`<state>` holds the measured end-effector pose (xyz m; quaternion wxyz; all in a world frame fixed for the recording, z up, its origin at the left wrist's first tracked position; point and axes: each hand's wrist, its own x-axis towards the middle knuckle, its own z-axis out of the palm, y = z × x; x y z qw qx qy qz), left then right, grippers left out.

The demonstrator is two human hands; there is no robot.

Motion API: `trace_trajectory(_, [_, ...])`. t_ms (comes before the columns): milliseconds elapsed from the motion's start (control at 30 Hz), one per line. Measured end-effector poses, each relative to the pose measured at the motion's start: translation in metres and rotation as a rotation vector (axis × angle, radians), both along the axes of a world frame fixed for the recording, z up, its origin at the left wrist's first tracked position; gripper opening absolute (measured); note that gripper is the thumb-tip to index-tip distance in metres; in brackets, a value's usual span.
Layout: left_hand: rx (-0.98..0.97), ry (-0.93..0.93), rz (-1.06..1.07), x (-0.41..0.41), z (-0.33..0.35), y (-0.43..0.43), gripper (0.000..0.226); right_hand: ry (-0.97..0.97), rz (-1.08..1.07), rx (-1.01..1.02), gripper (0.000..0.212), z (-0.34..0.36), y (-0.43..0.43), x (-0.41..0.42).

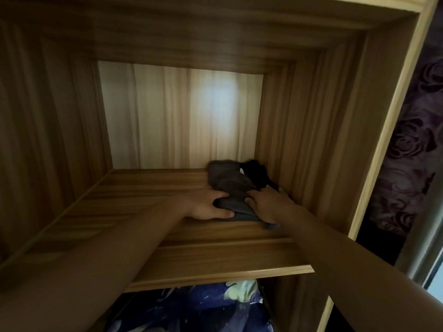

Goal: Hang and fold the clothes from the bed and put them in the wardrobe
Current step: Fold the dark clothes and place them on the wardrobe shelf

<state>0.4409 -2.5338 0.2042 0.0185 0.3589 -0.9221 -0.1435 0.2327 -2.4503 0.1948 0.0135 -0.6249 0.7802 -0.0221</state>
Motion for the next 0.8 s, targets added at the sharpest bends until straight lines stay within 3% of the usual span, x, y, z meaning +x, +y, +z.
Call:
trace_trajectory(133, [0.008, 0.109, 0.056, 0.02, 0.013, 0.018, 0.075, 0.001, 0.022, -0.021, 0.047, 0.018, 0.018, 0.006])
trace_trajectory(300, [-0.081, 0.015, 0.187, 0.043, 0.028, 0.037, 0.052, -0.035, 0.1, -0.016, 0.055, 0.042, 0.034, 0.017])
trace_trajectory(433, [-0.114, -0.105, 0.368, 0.054, 0.025, 0.039, 0.063, 0.123, 0.069, -0.04, 0.055, 0.04, 0.05, 0.018])
trace_trajectory(633, [-0.164, -0.136, 0.287, 0.061, 0.032, 0.05, 0.059, 0.024, 0.013, -0.054, 0.054, 0.041, 0.082, 0.021])
trace_trajectory(800, [-0.265, -0.059, 0.056, 0.064, 0.038, 0.065, 0.038, -0.054, -0.035, -0.089, 0.035, 0.036, 0.12, 0.042])
